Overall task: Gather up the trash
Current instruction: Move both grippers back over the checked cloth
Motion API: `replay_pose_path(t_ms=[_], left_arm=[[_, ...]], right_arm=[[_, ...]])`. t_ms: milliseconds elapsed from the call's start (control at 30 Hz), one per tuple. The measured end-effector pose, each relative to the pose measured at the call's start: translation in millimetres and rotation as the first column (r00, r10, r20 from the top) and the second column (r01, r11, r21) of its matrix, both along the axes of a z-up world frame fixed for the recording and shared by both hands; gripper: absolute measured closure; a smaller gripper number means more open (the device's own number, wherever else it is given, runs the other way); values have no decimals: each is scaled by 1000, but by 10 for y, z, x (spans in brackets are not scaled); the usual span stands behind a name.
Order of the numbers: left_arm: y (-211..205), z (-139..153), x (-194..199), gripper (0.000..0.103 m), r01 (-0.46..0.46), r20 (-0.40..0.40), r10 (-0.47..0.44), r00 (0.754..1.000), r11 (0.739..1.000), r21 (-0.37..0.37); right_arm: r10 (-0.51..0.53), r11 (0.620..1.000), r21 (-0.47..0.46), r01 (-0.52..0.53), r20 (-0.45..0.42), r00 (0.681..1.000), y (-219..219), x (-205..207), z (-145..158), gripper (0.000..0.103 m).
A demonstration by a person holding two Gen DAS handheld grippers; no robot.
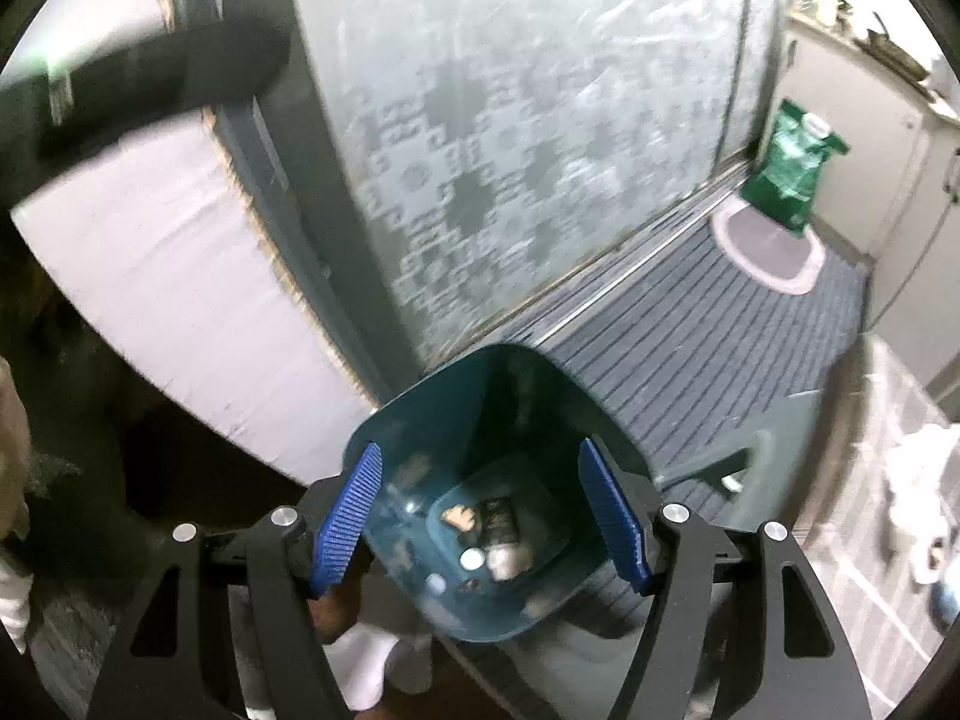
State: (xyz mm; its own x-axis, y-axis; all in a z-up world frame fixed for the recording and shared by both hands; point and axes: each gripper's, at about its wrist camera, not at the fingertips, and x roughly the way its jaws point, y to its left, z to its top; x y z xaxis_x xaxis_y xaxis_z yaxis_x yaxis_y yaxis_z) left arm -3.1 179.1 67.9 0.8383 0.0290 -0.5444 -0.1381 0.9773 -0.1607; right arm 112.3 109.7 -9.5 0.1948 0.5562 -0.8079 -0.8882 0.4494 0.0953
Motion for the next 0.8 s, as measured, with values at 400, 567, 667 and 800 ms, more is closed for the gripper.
replay_pose_path(t_ms=[400,567,667,800], left_arm=[[-347,-10,263,60,40,-5,-40,999,999,20],[-533,-80,438,55,56,-25,-56,998,998,17],[-682,-116,546,54,79,-38,-78,996,996,30],[-886,-151,671,50,114,-46,-113,993,993,35]], right_arm=[[-167,983,82,162,57,984,-771,485,307,34],[-242,967,98,235,64,968,-1065,647,355,34],[-277,957,105,270,60,959,-1240,721,366,34],[-332,941,103,324,77,940,-1484,831,377,34]])
